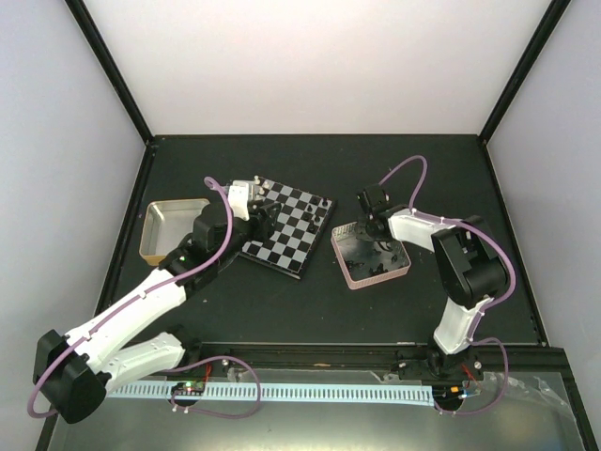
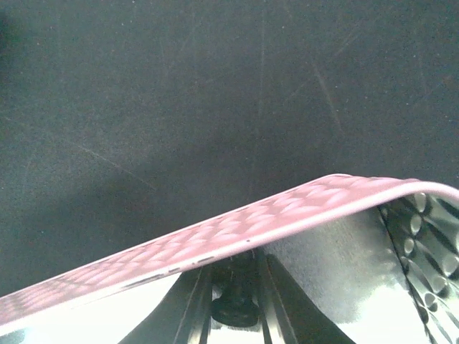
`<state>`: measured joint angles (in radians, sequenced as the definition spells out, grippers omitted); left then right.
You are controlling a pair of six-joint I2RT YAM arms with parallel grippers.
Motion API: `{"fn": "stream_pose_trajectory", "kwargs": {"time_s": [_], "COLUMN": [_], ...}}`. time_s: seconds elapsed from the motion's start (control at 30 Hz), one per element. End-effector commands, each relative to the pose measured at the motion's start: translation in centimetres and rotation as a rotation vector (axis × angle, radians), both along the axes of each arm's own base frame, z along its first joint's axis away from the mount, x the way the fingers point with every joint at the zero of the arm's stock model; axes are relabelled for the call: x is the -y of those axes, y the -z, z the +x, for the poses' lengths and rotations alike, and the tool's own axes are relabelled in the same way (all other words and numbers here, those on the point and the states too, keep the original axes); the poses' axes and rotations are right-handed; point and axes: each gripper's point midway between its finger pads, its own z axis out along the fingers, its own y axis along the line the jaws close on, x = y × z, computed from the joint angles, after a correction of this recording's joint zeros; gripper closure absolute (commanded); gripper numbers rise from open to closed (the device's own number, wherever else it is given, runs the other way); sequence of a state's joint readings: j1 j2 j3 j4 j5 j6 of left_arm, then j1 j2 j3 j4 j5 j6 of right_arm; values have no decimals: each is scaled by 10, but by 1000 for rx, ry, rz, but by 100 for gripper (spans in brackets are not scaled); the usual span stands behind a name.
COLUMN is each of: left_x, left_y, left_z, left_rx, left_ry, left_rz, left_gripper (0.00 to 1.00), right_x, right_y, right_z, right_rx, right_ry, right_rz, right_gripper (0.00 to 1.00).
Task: Set up the chess pieces on the board
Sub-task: Pick up the chess piece from the storage box.
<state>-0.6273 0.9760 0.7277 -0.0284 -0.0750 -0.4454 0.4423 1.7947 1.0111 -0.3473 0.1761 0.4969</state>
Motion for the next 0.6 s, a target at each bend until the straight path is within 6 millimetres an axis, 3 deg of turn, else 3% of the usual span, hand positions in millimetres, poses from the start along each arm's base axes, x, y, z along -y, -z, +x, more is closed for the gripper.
{"fn": "stream_pose_trajectory", "kwargs": {"time_s": [0.0, 0.17, 0.43, 0.57], "left_x": [-3, 0, 2, 4], "left_y": [-6, -4, 0, -3], "left_z": [5, 6, 7, 6], "left_rx": [29, 19, 5, 2], "left_ry": [-21, -13, -6, 3], "left_rz": [-12, -13, -14, -30], "left_gripper": [46, 46, 46, 45], "right_x": [11, 12, 8, 1], "right_y": [0, 2, -2, -22], "right_z": [-7, -11, -14, -10], "right_rx": [-19, -38, -43, 28], "right_ry": [30, 33, 33, 5], "right_rz": [-31, -31, 2, 54], "right_gripper": [78, 75, 91, 92]}}
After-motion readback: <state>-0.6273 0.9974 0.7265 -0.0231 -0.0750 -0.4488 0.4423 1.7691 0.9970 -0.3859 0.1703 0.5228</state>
